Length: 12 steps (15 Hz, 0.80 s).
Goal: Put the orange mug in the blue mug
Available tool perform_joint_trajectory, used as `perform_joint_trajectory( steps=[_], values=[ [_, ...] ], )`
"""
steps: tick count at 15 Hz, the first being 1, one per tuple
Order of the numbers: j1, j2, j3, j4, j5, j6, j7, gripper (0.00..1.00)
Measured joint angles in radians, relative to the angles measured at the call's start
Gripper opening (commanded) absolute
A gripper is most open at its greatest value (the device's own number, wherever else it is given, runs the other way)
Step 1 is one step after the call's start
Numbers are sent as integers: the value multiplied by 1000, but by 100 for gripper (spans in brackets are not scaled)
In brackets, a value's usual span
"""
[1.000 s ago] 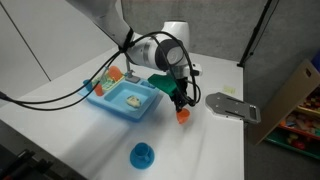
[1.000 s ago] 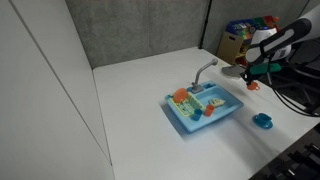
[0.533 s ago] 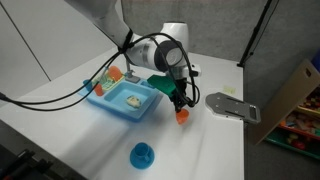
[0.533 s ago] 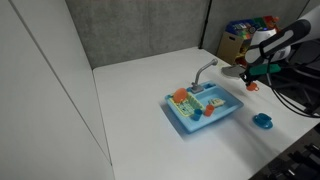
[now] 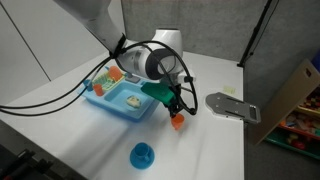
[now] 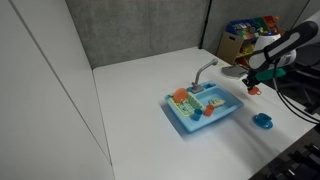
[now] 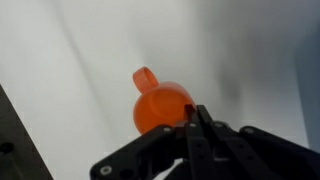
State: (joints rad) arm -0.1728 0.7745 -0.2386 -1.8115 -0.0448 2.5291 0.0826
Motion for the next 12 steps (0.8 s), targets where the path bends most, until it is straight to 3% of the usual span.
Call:
perform_joint_trajectory(
  steps=[12],
  values=[
    [-11,-292,4,-435,-76,192,-196,3]
  ],
)
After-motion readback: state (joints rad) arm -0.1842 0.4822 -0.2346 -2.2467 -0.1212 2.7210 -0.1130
